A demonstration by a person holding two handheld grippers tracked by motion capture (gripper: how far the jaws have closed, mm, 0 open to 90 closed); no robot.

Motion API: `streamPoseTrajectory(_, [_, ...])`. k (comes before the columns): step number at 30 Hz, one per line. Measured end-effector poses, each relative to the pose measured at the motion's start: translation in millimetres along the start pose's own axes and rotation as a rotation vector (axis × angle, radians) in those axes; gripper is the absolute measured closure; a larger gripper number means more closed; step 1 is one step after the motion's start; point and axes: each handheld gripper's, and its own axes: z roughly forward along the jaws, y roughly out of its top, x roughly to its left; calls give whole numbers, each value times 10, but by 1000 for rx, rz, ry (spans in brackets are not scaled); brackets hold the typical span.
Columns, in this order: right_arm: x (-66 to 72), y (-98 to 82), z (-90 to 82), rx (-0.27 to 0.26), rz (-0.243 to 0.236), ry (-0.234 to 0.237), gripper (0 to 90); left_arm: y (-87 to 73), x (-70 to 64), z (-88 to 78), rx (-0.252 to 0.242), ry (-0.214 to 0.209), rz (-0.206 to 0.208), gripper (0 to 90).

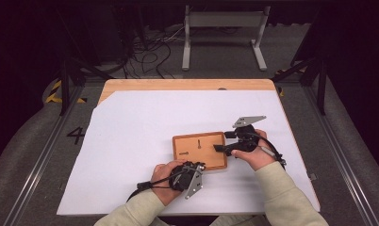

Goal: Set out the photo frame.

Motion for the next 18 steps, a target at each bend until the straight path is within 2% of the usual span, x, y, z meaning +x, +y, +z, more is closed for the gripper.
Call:
streamPoseTrajectory(5, [-21,16,123,22,15,35,230,-3,7,-3,3,-2,3,845])
streamPoseTrajectory(10, [-52,3,248,39,51,94,225,-7,8,-1,-1,-3,0,844])
streamPoseTrajectory(14, [-51,4,286,41,63,118,230,-10,12,-1,-3,-5,-3,844])
streamPoseTrajectory(18, [-74,6,252,39,77,132,277,-7,7,-4,-3,-12,-4,844])
